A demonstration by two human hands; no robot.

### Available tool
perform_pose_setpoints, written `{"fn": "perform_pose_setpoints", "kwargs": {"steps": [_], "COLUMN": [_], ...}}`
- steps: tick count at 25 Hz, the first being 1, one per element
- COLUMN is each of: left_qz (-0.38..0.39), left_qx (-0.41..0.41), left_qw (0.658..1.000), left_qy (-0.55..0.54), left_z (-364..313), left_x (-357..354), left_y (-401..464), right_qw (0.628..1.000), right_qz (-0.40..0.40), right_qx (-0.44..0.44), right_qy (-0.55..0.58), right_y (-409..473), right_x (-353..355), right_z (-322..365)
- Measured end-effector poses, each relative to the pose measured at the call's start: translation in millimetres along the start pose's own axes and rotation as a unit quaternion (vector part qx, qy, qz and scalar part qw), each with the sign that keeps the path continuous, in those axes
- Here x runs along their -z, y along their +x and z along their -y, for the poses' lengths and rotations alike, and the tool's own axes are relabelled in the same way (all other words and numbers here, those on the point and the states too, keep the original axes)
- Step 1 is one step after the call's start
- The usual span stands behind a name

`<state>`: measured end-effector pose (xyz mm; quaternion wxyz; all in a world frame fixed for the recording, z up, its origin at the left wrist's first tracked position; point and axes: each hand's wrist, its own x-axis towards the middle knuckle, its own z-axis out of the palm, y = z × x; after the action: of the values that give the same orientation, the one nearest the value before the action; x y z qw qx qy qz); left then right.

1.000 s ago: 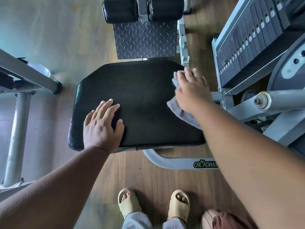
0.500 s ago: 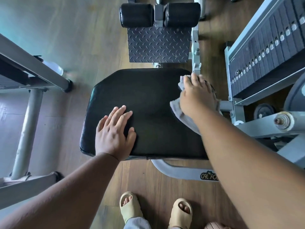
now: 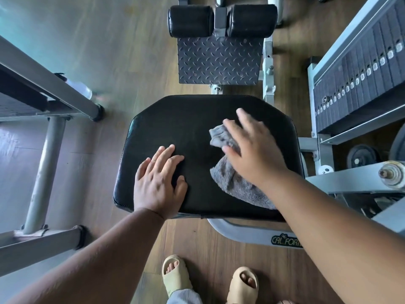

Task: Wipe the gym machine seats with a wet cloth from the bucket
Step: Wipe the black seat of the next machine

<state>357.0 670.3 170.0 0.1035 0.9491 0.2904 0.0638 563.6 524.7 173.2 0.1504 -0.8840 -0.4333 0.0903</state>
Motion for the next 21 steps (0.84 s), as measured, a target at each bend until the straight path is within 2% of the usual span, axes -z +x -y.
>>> {"fn": "perform_pose_setpoints", "kwargs": {"steps": [2, 5, 7, 12, 14, 16, 18, 20, 21], "left_qz": [0.002, 0.007, 0.005, 0.002, 0.005, 0.003, -0.002, 0.005, 0.014], "left_qx": [0.002, 0.008, 0.01, 0.004, 0.007, 0.006, -0.001, -0.003, -0.001], "left_qw": [1.0, 1.0, 1.0, 1.0, 1.0, 1.0, 1.0, 1.0, 1.0], "left_qy": [-0.001, -0.003, -0.005, -0.006, -0.011, -0.013, -0.015, -0.022, -0.022], "left_z": [-0.8, -1.4, -1.6, -0.3, 0.9, 0.4, 1.8, 4.0, 4.4], "left_x": [1.0, 2.0, 1.7, 0.0, 0.3, -0.7, -2.2, -2.2, -1.6], "left_y": [-0.2, -0.1, -0.3, -1.3, -1.9, -0.9, -1.0, -2.5, -2.3], "right_qw": [0.998, 0.996, 0.995, 0.988, 0.993, 0.996, 0.987, 0.988, 0.993], "right_qz": [0.0, 0.058, 0.073, 0.047, 0.053, 0.081, 0.116, 0.103, 0.081], "right_qx": [-0.051, 0.002, 0.015, -0.132, -0.093, 0.02, 0.108, 0.108, 0.056], "right_qy": [-0.043, -0.07, -0.066, -0.065, -0.053, -0.043, -0.023, -0.043, -0.063], "right_y": [-9.7, -48.9, -32.0, 87.5, 106.1, 92.3, 52.5, 15.8, 9.7], "right_x": [0.5, -15.8, -15.0, -19.1, -30.3, -36.9, -33.9, -27.9, -23.4], "right_z": [9.4, 34.8, 24.2, 14.4, 46.9, 74.2, 73.5, 46.5, 27.0]}}
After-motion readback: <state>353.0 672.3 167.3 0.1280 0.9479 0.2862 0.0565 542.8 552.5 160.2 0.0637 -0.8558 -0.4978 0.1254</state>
